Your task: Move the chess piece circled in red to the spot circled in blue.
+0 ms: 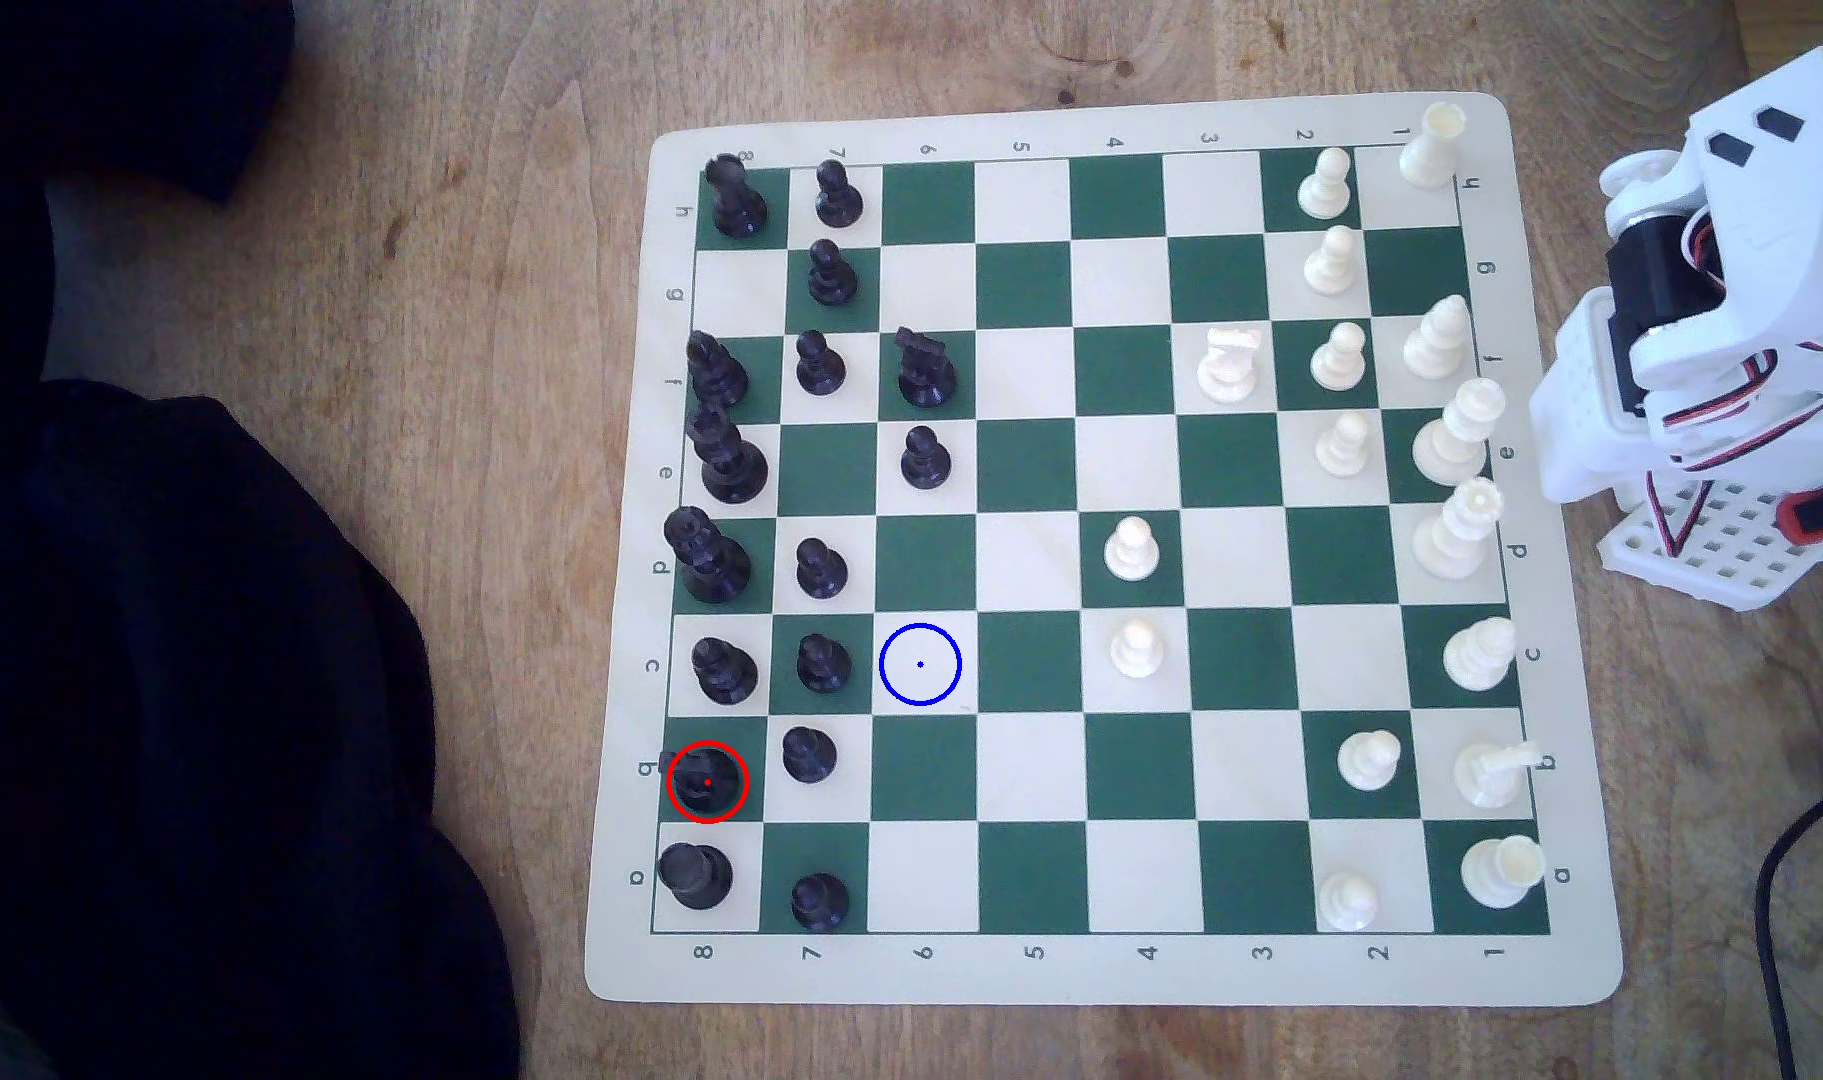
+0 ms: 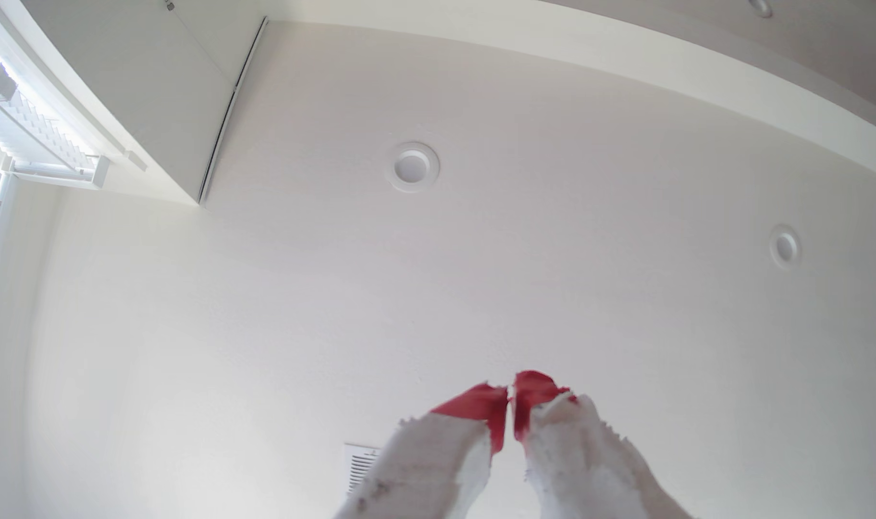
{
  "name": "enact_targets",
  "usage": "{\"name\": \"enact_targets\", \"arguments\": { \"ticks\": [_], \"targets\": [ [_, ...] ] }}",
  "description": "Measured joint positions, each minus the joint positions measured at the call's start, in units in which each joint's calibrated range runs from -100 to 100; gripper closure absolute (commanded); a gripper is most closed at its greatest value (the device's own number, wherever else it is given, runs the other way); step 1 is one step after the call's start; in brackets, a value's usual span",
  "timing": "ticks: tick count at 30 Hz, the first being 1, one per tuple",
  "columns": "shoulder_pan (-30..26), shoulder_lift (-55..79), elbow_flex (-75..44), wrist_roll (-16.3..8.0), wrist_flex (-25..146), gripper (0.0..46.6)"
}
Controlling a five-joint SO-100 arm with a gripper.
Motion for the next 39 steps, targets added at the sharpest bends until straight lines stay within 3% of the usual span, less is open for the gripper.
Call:
{"name": "enact_targets", "arguments": {
  "ticks": [10, 20, 25, 30, 36, 39],
  "targets": [
    [-1.3, 0.0, 0.0, 0.0, 8.8, 46.4],
    [-1.3, 0.0, 0.0, 0.0, 43.3, 46.4],
    [-1.4, 0.3, -3.5, 0.0, 77.8, 46.4],
    [-1.0, 0.7, -10.6, 0.0, 98.4, 46.4],
    [-1.2, 5.8, -20.9, 0.0, 112.9, 46.4],
    [-5.2, 10.6, -24.1, 0.0, 116.3, 46.4]
  ]
}}
